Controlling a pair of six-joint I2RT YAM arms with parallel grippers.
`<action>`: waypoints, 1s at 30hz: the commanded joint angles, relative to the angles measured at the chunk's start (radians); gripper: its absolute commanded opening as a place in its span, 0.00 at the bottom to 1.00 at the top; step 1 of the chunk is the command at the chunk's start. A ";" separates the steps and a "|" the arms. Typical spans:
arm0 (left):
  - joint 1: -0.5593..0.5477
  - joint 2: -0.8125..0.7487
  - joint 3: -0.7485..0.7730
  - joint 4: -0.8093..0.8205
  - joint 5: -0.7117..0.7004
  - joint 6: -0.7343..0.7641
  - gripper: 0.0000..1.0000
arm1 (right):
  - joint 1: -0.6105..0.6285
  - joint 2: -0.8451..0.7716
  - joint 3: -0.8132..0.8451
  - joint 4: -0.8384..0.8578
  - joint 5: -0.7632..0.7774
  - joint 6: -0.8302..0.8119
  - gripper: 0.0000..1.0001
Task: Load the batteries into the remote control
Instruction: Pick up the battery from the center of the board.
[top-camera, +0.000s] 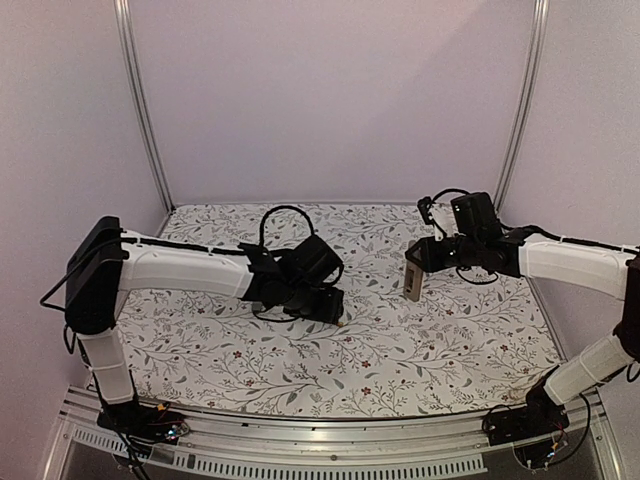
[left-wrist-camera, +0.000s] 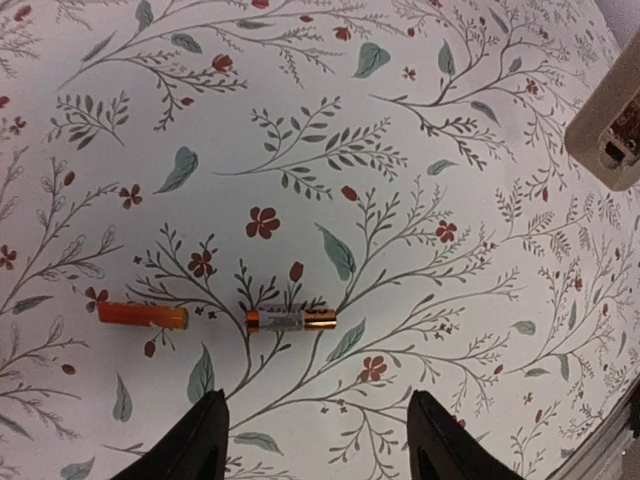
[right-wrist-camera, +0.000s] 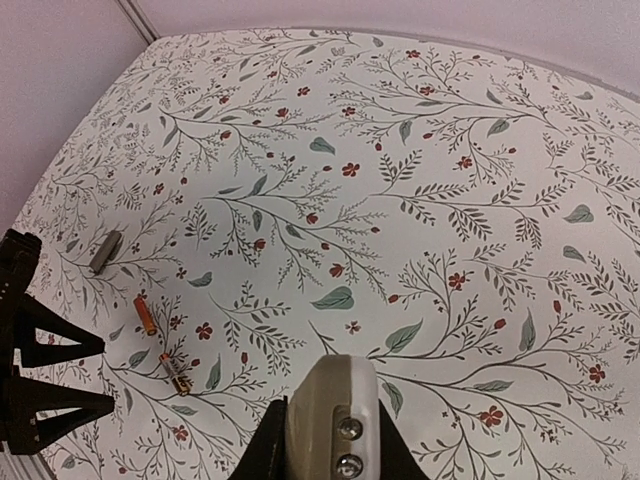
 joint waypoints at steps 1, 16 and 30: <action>-0.047 0.059 0.121 -0.149 -0.159 -0.426 0.60 | -0.010 -0.027 -0.009 0.023 -0.021 0.019 0.00; -0.041 0.350 0.497 -0.549 -0.155 -0.725 0.51 | -0.031 -0.103 -0.036 0.007 0.009 0.003 0.00; -0.022 0.456 0.594 -0.597 -0.130 -0.734 0.47 | -0.035 -0.123 -0.039 0.007 0.002 0.002 0.00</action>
